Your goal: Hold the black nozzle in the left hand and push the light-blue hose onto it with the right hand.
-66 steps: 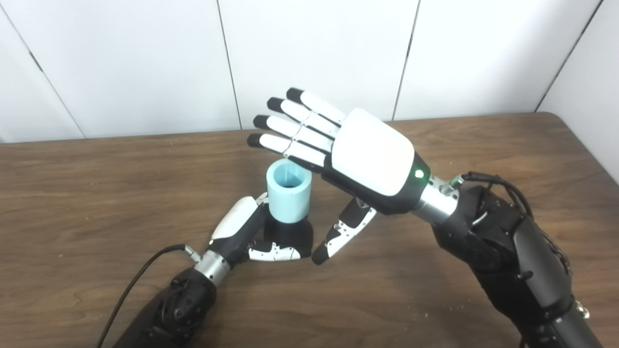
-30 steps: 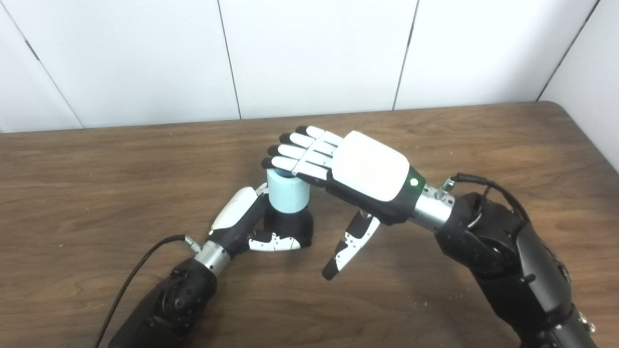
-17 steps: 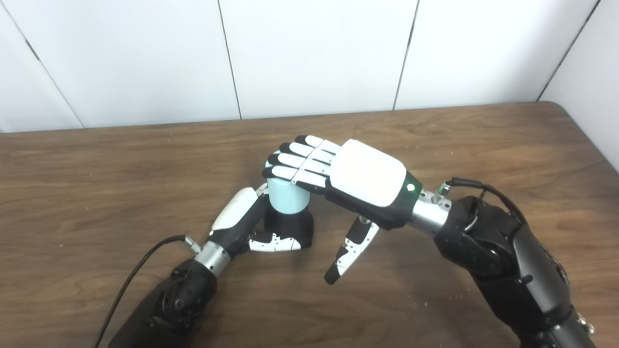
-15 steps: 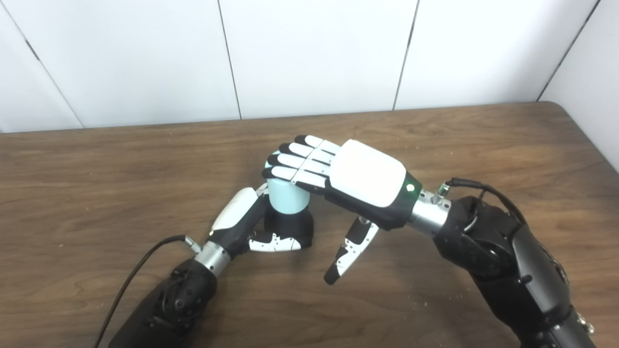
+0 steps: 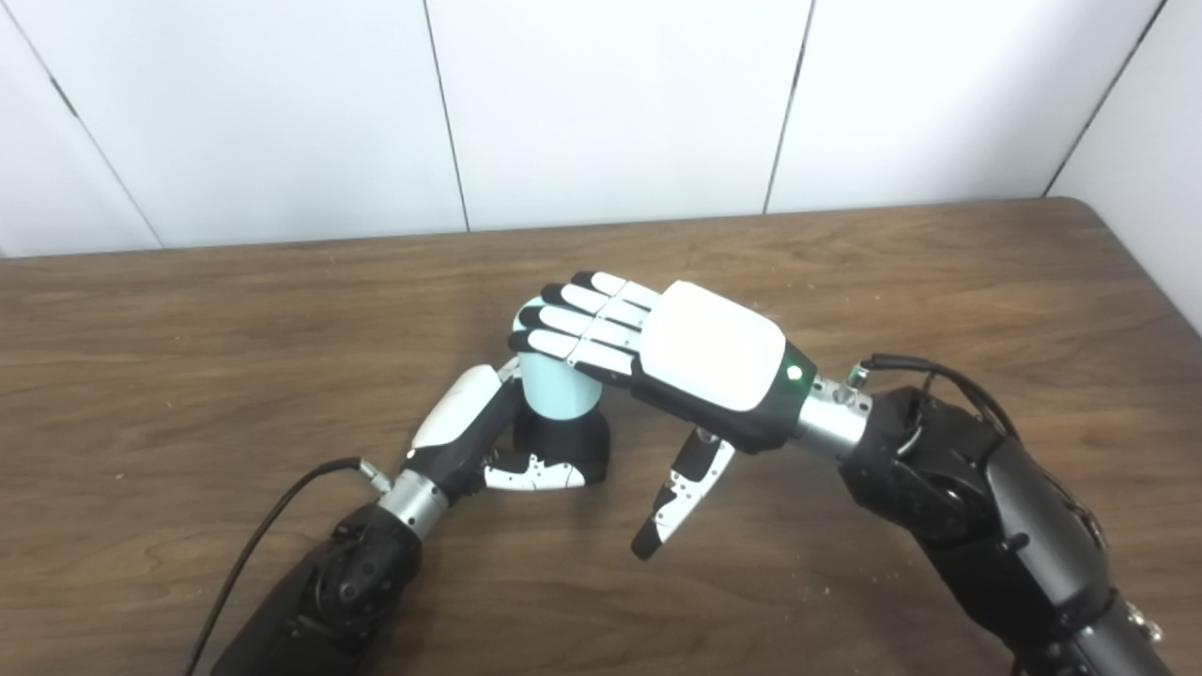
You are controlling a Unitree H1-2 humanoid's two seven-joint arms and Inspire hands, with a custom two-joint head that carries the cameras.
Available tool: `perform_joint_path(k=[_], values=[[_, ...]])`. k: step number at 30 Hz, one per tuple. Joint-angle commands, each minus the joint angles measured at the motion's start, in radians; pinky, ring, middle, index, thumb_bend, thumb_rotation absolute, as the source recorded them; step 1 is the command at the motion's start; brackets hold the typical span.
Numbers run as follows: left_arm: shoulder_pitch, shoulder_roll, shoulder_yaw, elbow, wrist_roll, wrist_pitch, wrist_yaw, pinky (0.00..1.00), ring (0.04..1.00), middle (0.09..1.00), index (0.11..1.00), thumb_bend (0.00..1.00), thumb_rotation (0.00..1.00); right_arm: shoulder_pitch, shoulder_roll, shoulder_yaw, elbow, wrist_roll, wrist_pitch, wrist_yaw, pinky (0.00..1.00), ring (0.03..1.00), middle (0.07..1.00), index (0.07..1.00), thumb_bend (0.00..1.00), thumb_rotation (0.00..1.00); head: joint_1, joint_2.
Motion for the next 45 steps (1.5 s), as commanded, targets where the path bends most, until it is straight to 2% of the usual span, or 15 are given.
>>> perform_joint_path(k=[1, 19, 45], values=[[0.075, 0.019, -0.031, 0.047, 0.023, 0.063, -0.077, 0.96, 0.881, 0.744, 0.486, 0.49, 0.44, -0.009, -0.036, 0.004, 0.017, -0.004, -0.015, 0.008, 0.98, 0.977, 0.954, 0.947, 0.91, 0.63, 0.001, 0.001], [0.075, 0.021, -0.032, 0.042, 0.022, 0.063, -0.079, 0.97, 0.881, 0.744, 0.482, 0.49, 0.44, 0.033, -0.051, 0.009, 0.042, -0.029, -0.014, -0.036, 0.98, 0.981, 0.957, 0.957, 0.89, 0.66, -0.001, 0.003], [0.078, 0.025, -0.033, 0.035, 0.027, 0.070, -0.082, 0.96, 0.882, 0.744, 0.479, 0.48, 0.45, 0.078, -0.037, 0.021, 0.059, -0.014, 0.005, -0.042, 0.98, 0.980, 0.963, 0.969, 0.89, 0.66, -0.004, 0.008]])
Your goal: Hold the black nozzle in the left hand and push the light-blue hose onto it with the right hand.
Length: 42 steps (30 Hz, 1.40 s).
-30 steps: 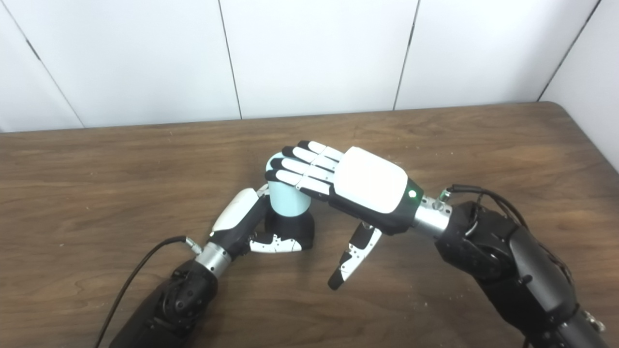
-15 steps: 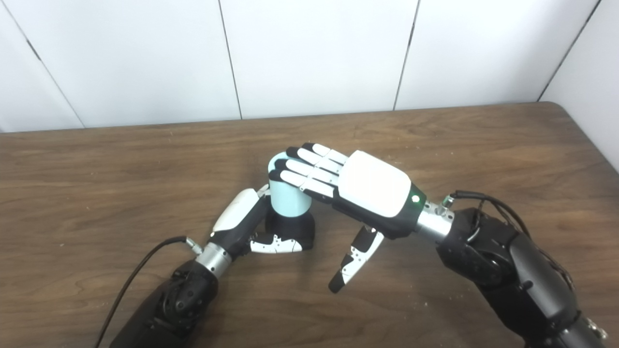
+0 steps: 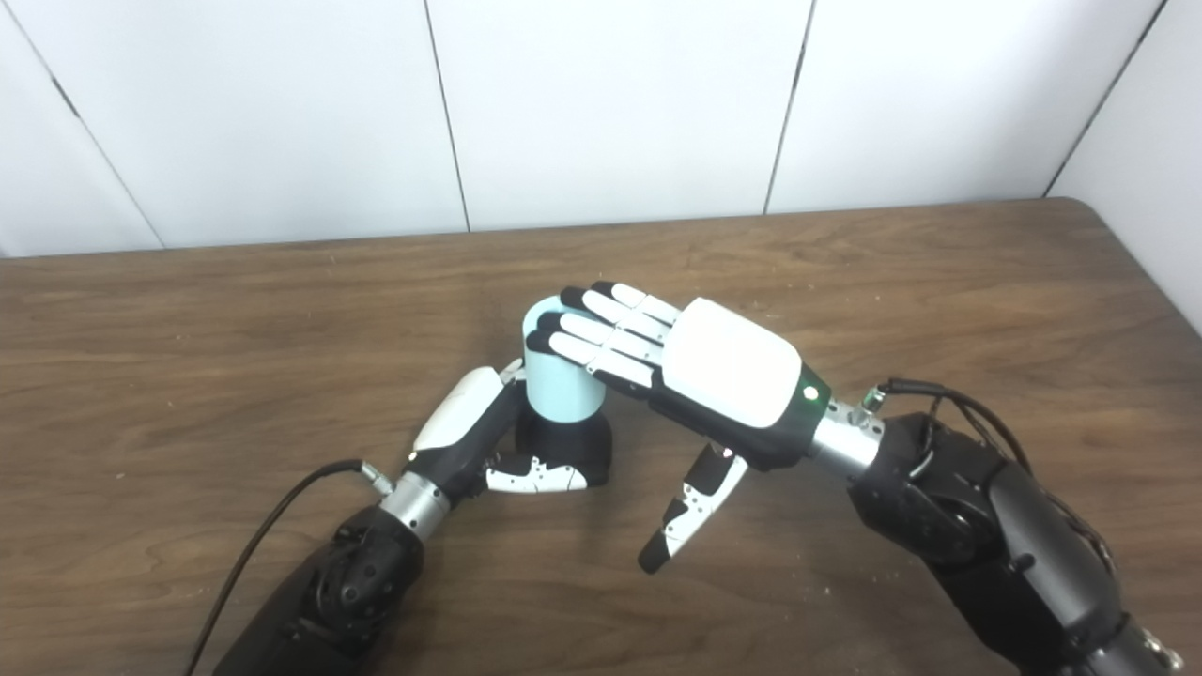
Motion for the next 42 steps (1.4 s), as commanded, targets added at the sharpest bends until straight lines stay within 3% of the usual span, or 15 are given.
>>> perform_joint_path(k=[1, 42], values=[[0.072, 0.026, -0.030, 0.042, 0.026, 0.066, -0.081, 0.96, 0.882, 0.744, 0.479, 0.48, 0.45, 0.023, -0.022, 0.007, 0.025, -0.016, 0.007, 0.059, 0.98, 0.980, 0.963, 0.969, 0.89, 0.66, -0.001, 0.002], [0.077, 0.030, -0.028, 0.025, 0.019, 0.081, -0.093, 0.97, 0.882, 0.746, 0.475, 0.48, 0.44, -0.020, 0.012, 0.052, 0.025, 0.027, 0.077, 0.149, 0.97, 0.981, 0.978, 0.979, 0.91, 0.61, 0.001, 0.009]])
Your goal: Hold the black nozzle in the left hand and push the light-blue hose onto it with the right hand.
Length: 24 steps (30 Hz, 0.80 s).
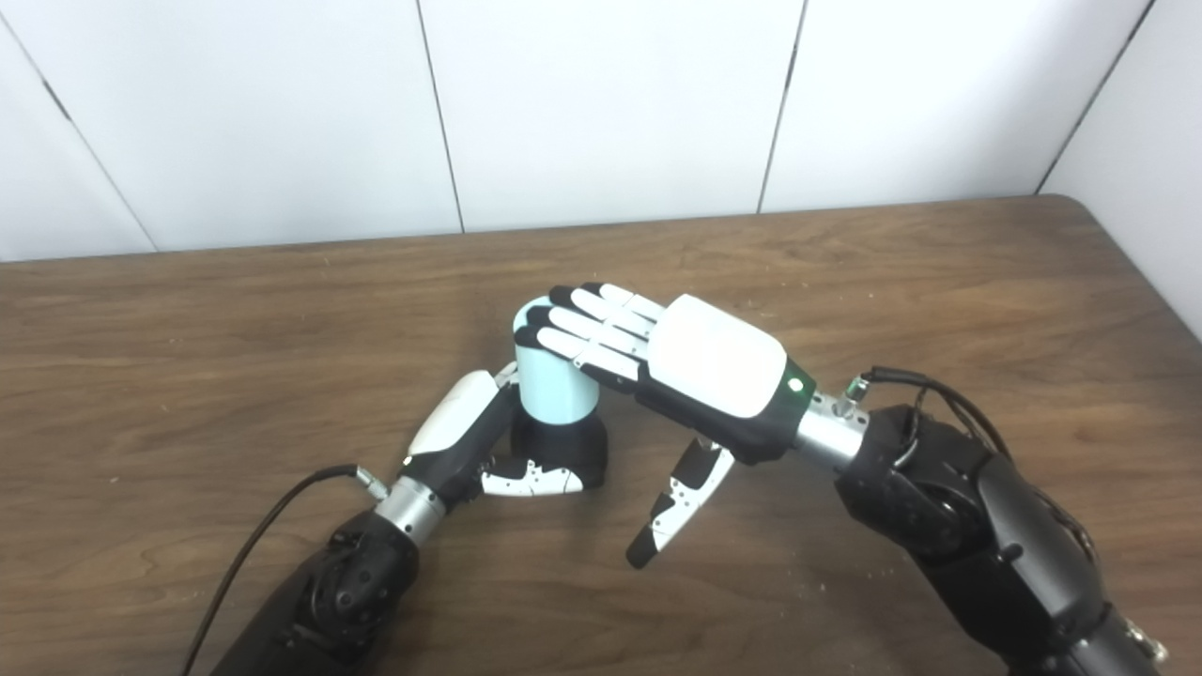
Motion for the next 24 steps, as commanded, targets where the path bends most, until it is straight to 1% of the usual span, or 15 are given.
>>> perform_joint_path(k=[1, 11, 24], values=[[0.063, 0.022, -0.031, 0.045, 0.021, 0.068, -0.090, 0.97, 0.882, 0.746, 0.475, 0.48, 0.44, 0.007, -0.011, 0.030, 0.026, -0.024, 0.019, 0.081, 0.97, 0.981, 0.978, 0.979, 0.91, 0.61, 0.000, 0.001], [0.065, 0.021, -0.032, 0.046, 0.021, 0.067, -0.088, 0.97, 0.882, 0.747, 0.475, 0.48, 0.44, 0.010, -0.016, 0.041, 0.011, -0.044, 0.029, 0.102, 0.97, 0.981, 0.977, 0.978, 0.91, 0.62, 0.000, 0.003], [0.061, 0.019, -0.033, 0.044, 0.023, 0.073, -0.091, 0.97, 0.882, 0.747, 0.475, 0.48, 0.44, 0.055, -0.049, 0.038, 0.003, -0.065, -0.028, 0.077, 0.97, 0.975, 0.974, 0.975, 0.91, 0.62, 0.000, 0.003]])
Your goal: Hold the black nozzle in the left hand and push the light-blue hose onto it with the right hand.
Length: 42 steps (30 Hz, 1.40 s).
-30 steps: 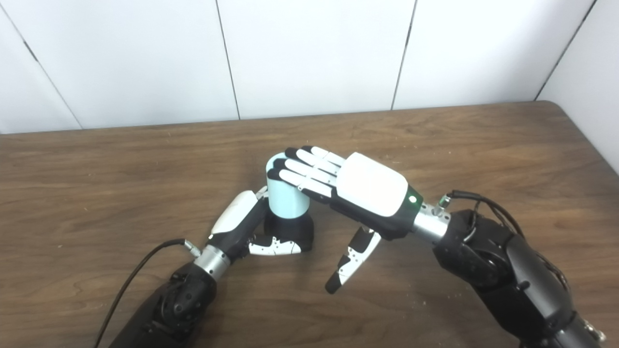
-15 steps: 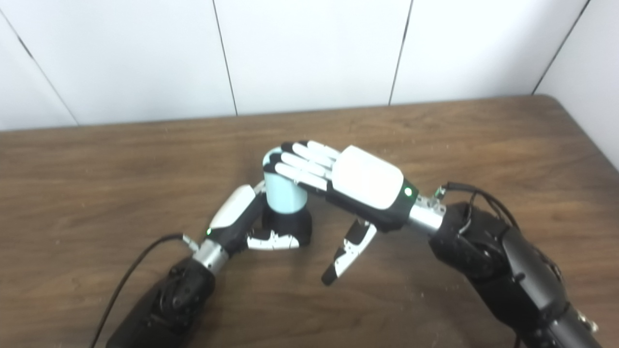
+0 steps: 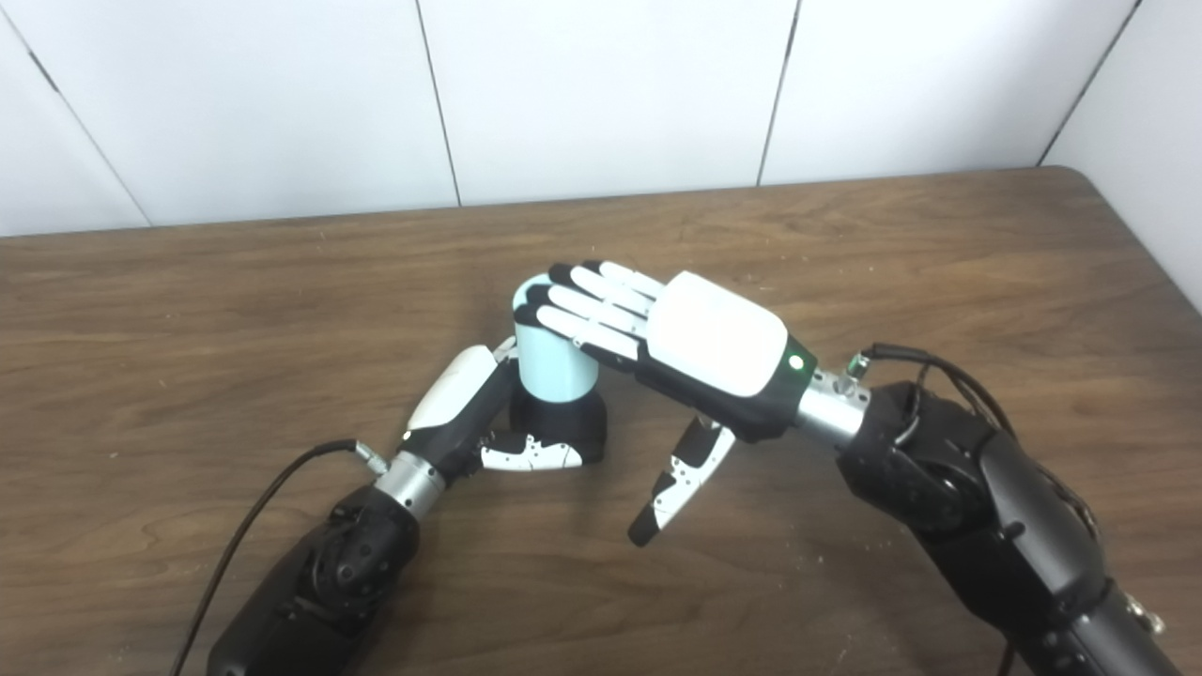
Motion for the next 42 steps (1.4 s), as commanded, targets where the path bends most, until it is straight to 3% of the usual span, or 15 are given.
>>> perform_joint_path(k=[1, 22, 27, 29, 32, 34, 38, 42], values=[[0.060, 0.021, -0.033, 0.045, 0.025, 0.071, -0.091, 0.97, 0.882, 0.747, 0.475, 0.48, 0.44, 0.039, -0.039, 0.034, 0.016, -0.046, -0.019, 0.074, 0.97, 0.974, 0.974, 0.972, 0.91, 0.62, -0.001, 0.001], [0.060, 0.021, -0.035, 0.045, 0.026, 0.067, -0.087, 0.97, 0.879, 0.747, 0.495, 0.48, 0.44, 0.034, -0.050, 0.041, 0.022, -0.049, -0.050, 0.061, 0.99, 0.987, 0.979, 0.979, 0.90, 0.62, -0.001, 0.000], [0.061, 0.025, -0.038, 0.043, 0.031, 0.066, -0.086, 0.97, 0.881, 0.754, 0.504, 0.48, 0.44, 0.051, -0.042, 0.025, -0.010, -0.098, -0.063, -0.094, 1.00, 1.000, 1.000, 0.999, 0.92, 0.61, 0.000, -0.001], [0.060, 0.026, -0.039, 0.045, 0.031, 0.067, -0.086, 0.97, 0.883, 0.756, 0.505, 0.48, 0.45, 0.047, -0.028, 0.026, -0.007, -0.132, -0.063, -0.209, 1.00, 1.000, 1.000, 1.000, 0.93, 0.63, -0.002, -0.001], [0.060, 0.025, -0.040, 0.048, 0.029, 0.066, -0.087, 0.97, 0.883, 0.753, 0.506, 0.48, 0.45, 0.006, 0.045, -0.027, -0.022, -0.124, -0.062, -0.341, 1.00, 1.000, 1.000, 1.000, 0.93, 0.69, -0.006, -0.005], [0.061, 0.025, -0.042, 0.048, 0.028, 0.064, -0.088, 0.99, 0.884, 0.754, 0.536, 0.48, 0.45, -0.012, 0.093, -0.077, -0.047, -0.094, -0.054, -0.357, 1.00, 1.000, 1.000, 1.000, 0.94, 0.72, -0.006, -0.005], [0.061, 0.018, -0.046, 0.057, 0.024, 0.061, -0.086, 0.99, 0.884, 0.756, 0.509, 0.48, 0.45, 0.010, 0.197, -0.200, -0.097, -0.065, -0.011, -0.399, 1.00, 1.000, 1.000, 1.000, 0.99, 0.81, -0.005, -0.008], [0.061, 0.018, -0.045, 0.060, 0.016, 0.057, -0.090, 0.98, 0.884, 0.755, 0.491, 0.48, 0.45, 0.064, 0.288, -0.268, -0.140, -0.043, -0.001, -0.438, 1.00, 1.000, 1.000, 1.000, 1.00, 0.87, -0.014, -0.009]])
